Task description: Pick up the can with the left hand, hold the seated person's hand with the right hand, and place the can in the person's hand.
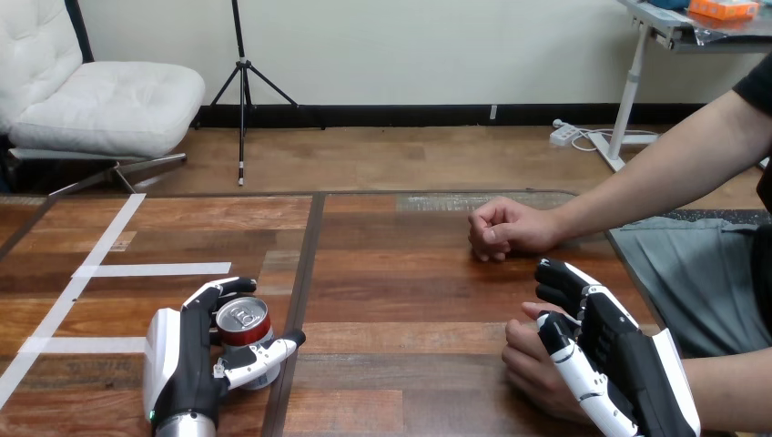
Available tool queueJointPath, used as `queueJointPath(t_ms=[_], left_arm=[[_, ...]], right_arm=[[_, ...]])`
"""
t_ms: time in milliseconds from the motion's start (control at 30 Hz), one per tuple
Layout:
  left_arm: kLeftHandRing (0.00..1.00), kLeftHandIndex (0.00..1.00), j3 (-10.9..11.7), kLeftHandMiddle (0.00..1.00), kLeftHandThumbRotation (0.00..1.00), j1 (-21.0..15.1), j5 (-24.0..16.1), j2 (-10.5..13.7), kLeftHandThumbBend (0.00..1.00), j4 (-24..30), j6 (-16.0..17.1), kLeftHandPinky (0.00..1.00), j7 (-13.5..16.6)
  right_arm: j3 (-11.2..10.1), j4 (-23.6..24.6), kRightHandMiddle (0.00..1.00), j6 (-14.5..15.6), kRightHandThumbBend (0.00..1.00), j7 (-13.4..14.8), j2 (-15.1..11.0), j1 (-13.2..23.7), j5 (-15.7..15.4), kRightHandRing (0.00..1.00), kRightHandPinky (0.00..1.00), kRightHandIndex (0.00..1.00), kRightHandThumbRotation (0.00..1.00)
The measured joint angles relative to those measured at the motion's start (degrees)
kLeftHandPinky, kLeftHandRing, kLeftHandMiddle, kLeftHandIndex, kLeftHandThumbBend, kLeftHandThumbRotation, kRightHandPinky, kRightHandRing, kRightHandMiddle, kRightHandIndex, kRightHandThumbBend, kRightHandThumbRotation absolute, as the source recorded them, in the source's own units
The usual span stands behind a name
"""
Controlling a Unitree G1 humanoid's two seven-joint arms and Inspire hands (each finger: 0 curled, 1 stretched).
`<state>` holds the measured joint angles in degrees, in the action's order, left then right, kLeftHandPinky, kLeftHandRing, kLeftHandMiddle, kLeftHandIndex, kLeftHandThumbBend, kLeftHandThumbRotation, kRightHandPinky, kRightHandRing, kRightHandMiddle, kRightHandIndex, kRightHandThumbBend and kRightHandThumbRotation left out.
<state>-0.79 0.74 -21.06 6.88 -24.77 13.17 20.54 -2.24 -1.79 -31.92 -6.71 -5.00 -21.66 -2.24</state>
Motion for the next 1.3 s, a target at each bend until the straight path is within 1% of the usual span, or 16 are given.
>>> queueJointPath(t_ms=[300,800,1000,1067,1300], left_arm=[[0.64,0.65,-0.4,0.67,0.0,0.5,-0.1,0.3,0.79,0.0,0.0,0.56,0.0],[0.65,0.68,-0.8,0.68,0.0,1.1,-0.2,1.7,0.8,0.0,0.0,0.57,0.0],[0.65,0.69,-0.8,0.68,0.0,1.1,-0.2,1.7,0.8,0.0,0.0,0.59,0.0],[0.65,0.69,-0.8,0.67,0.0,1.1,-0.2,1.7,0.8,0.0,0.0,0.61,0.1],[0.65,0.7,-1.0,0.65,0.0,1.3,-0.3,1.7,0.8,0.0,0.0,0.65,0.6]], right_arm=[[0.0,0.0,0.86,0.0,0.6,-0.1,0.0,0.0,0.0,0.85,0.79,0.83,0.68],[0.0,0.0,0.85,0.0,0.59,-0.1,0.0,0.0,-0.2,0.84,0.77,0.82,0.68],[0.0,0.0,0.85,-0.1,0.58,0.0,0.0,0.0,-0.7,0.83,0.76,0.82,0.68],[0.0,0.0,0.85,-0.2,0.57,0.0,0.0,0.0,-0.7,0.83,0.76,0.83,0.68],[0.0,0.0,0.85,-1.1,0.57,-0.1,0.0,0.0,-0.7,0.84,0.78,0.83,0.67]])
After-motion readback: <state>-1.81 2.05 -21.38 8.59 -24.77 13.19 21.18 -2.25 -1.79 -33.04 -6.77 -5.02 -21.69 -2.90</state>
